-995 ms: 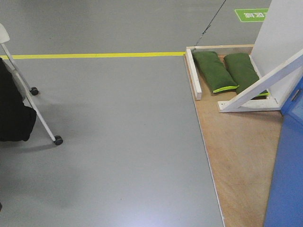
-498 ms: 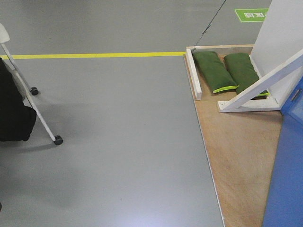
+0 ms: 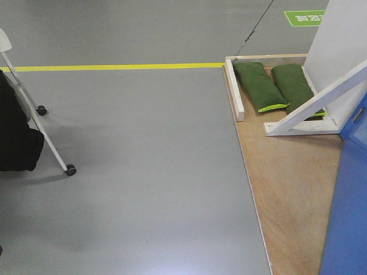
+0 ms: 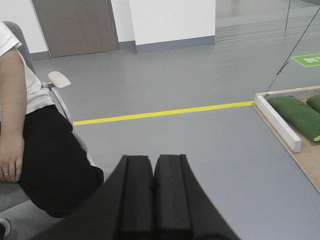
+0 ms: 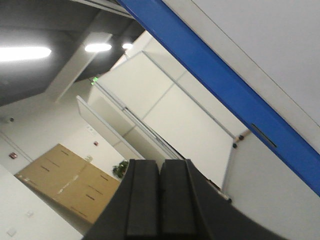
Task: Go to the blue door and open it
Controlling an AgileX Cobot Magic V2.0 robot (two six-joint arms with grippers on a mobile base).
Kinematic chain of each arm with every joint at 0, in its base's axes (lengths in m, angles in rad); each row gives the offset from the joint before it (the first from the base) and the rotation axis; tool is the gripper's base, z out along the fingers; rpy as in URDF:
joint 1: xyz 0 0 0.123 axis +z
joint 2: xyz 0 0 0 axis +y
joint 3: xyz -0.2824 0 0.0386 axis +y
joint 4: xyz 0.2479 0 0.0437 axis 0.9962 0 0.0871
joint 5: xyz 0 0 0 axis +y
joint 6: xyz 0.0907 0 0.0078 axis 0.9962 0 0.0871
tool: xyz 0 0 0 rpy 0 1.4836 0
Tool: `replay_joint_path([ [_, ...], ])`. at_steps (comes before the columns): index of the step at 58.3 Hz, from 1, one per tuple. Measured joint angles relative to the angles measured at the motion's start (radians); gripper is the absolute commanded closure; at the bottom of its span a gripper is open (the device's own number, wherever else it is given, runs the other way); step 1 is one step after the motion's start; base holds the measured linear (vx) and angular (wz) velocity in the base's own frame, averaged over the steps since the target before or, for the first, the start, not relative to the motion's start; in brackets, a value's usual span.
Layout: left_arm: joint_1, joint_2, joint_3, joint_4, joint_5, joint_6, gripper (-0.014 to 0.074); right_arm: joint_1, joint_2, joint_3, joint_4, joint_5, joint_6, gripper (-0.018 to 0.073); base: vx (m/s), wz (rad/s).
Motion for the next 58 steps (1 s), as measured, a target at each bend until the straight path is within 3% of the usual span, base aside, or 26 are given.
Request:
replay_joint_path([
  [22, 0.0, 0.0, 0.0, 0.0, 0.0, 0.0, 0.0526, 0.02, 0.202, 0.0, -0.001, -0.007, 0.0, 0.0557, 0.0, 0.0],
  [26, 0.0, 0.0, 0.0, 0.0, 0.0, 0.0, 0.0526, 0.116, 0.214, 0.0, -0.057, -0.013, 0.0, 0.0557, 0.0, 0.0],
  [38, 0.0, 0.0, 0.0, 0.0, 0.0, 0.0, 0.0526, 0.283, 0.214, 0.0, -0.15, -0.011, 0.0, 0.0557, 0.0, 0.0],
  [58, 0.0, 0.0, 0.0, 0.0, 0.0, 0.0, 0.0526, 0.452, 0.214, 0.001, -0.28, -0.064, 0.03, 0.0557, 0.0, -0.01],
])
